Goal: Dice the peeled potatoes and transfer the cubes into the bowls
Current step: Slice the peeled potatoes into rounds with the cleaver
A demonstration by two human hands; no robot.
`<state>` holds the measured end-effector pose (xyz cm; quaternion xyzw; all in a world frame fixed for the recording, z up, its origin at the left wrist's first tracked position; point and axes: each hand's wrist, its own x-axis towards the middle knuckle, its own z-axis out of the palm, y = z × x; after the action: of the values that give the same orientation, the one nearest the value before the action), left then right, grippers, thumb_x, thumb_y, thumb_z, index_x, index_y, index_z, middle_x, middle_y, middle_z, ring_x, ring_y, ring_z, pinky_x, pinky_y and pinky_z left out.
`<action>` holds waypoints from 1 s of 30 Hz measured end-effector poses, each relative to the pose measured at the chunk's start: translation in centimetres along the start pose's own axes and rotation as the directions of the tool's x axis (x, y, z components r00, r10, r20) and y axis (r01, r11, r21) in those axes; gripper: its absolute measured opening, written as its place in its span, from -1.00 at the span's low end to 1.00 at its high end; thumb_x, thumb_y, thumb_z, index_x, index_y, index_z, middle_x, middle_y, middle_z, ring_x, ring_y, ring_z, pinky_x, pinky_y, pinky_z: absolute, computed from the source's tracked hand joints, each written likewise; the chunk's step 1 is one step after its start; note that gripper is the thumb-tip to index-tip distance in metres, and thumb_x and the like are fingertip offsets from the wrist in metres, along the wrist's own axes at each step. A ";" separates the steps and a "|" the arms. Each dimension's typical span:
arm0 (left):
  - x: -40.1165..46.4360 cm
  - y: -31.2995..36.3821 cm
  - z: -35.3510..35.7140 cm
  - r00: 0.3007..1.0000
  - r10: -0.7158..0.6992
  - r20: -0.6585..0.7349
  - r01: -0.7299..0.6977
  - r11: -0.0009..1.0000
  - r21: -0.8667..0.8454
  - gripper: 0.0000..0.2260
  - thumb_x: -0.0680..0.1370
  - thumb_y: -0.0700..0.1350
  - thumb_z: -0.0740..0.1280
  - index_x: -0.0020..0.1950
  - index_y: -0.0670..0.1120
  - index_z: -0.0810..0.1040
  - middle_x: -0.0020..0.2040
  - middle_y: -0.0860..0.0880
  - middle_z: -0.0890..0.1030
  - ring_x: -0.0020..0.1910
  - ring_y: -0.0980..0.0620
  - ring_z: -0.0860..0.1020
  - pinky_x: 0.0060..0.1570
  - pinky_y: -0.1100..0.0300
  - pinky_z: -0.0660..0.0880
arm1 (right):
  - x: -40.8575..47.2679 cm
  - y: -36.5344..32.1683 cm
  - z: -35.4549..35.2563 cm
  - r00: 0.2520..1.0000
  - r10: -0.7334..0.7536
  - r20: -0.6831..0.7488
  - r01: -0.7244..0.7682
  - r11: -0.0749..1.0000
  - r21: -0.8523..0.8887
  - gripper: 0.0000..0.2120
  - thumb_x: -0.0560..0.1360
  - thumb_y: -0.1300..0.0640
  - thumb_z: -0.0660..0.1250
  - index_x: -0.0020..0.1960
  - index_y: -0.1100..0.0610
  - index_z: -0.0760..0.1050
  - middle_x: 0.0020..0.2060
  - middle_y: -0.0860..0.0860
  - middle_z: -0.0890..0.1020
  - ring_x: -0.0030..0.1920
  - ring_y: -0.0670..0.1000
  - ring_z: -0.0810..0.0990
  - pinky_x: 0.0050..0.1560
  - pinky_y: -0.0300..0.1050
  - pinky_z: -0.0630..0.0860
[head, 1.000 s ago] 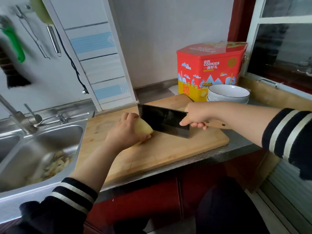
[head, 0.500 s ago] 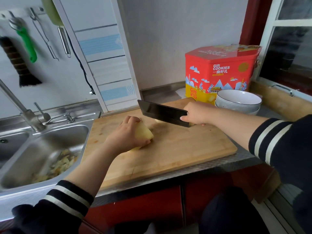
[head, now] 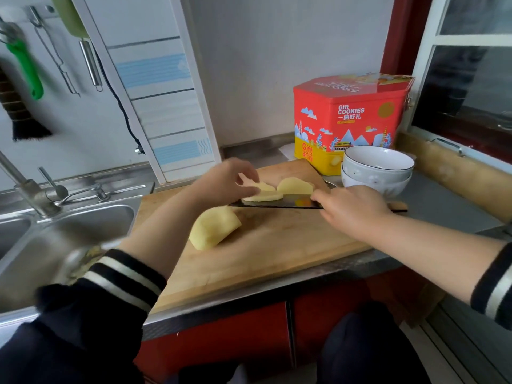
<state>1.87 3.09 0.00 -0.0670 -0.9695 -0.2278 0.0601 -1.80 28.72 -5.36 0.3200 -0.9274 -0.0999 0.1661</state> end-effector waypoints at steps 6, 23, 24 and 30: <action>2.9 1.4 2.6 0.970 0.034 0.239 -0.074 0.984 0.161 -0.93 0.53 -0.03 0.40 0.00 0.09 0.58 -0.03 0.22 0.53 -0.12 0.30 0.49 -0.19 0.45 0.33 | -1.5 0.3 0.3 0.999 -0.015 -0.028 0.013 0.996 -0.088 -0.76 0.63 0.10 0.10 0.29 0.04 0.33 -0.06 -0.01 0.63 -0.12 0.12 0.64 -0.38 -0.12 0.27; 3.6 -1.0 2.4 0.940 -0.086 0.329 0.043 0.990 0.134 -0.90 0.57 -0.16 0.36 0.05 -0.01 0.63 -0.06 0.06 0.64 -0.07 0.06 0.61 -0.04 0.23 0.55 | -4.3 1.9 -2.9 0.998 -0.042 0.051 0.037 0.994 0.100 -0.74 0.63 -0.10 0.09 0.27 -0.18 0.41 -0.07 -0.05 0.63 -0.05 0.09 0.61 -0.32 -0.14 0.35; 3.2 -1.4 1.4 0.968 -0.089 0.233 0.076 0.995 0.066 -0.91 0.58 -0.16 0.35 0.05 -0.03 0.62 -0.10 0.04 0.65 -0.12 0.05 0.62 -0.05 0.19 0.58 | -4.3 1.9 -3.1 0.998 -0.008 0.069 -0.001 0.991 0.136 -0.76 0.63 -0.12 0.09 0.24 -0.18 0.42 -0.08 -0.04 0.63 -0.05 0.09 0.60 -0.33 -0.14 0.32; -1.8 -3.7 -1.7 0.849 -0.099 -0.519 0.042 0.992 -0.120 -0.95 0.59 -0.10 0.32 -0.05 -0.01 0.56 -0.12 0.10 0.60 -0.15 0.16 0.54 -0.15 0.32 0.43 | -2.3 1.0 -4.8 0.976 0.083 0.200 -0.162 0.893 0.419 -0.79 0.61 -0.11 0.17 -0.03 -0.02 0.48 -0.27 -0.07 0.54 -0.24 -0.08 0.49 -0.34 -0.15 0.33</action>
<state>3.24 -1.15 -0.34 0.0303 -0.9050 -0.2898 0.3099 1.14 30.60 -1.17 0.2795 -0.9557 0.0914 0.0138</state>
